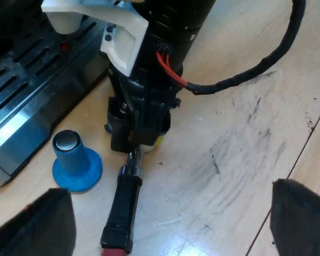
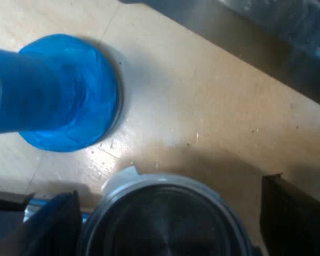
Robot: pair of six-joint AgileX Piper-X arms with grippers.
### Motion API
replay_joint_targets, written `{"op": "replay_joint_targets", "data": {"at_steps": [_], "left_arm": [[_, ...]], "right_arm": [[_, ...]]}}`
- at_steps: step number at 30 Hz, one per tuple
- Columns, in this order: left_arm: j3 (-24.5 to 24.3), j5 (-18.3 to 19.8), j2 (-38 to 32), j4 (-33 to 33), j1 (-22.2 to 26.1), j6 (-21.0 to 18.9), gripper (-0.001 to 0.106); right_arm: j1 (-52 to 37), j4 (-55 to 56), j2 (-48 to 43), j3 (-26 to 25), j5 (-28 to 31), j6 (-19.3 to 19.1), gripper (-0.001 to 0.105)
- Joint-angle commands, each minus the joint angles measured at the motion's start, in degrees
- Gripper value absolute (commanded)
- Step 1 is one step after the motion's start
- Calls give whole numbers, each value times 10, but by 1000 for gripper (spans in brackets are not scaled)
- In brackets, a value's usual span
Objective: Put the handle in the coffee machine
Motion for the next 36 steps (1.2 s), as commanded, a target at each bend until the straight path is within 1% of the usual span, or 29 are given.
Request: {"op": "replay_joint_targets", "data": {"at_steps": [1, 3, 9, 11, 19, 29, 30, 31, 33, 34, 35, 36], "left_arm": [[-4, 5, -2, 3, 1, -6, 76], [-4, 5, -2, 3, 1, -6, 76], [-4, 5, -2, 3, 1, -6, 76], [-4, 5, -2, 3, 1, -6, 76], [-4, 5, -2, 3, 1, -6, 76], [-4, 5, -2, 10, 1, -6, 76], [-4, 5, -2, 10, 1, -6, 76], [-4, 5, -2, 10, 1, -6, 76], [-4, 5, -2, 12, -1, -6, 76], [-4, 5, -2, 12, -2, -6, 76], [-4, 5, -2, 12, -3, -6, 76], [-4, 5, -2, 12, -3, -6, 76]], "right_arm": [[1, 13, -7, -4, -30, -5, 69], [1, 23, -7, -4, -38, -5, 69], [1, 48, -7, -4, -38, -5, 69], [1, 55, -7, -4, -38, 1, 69], [1, 34, -7, -4, -38, 12, 69], [1, 47, -7, -4, -38, 12, 68], [1, 56, -7, -4, -38, 12, 57], [1, 57, -7, -4, -39, 12, 54], [1, 62, -7, -4, -42, 15, 26], [1, 64, -7, -4, -42, 16, 18], [1, 67, -7, -4, -42, 16, 3], [1, 69, -7, -4, -42, 19, 0]]}}
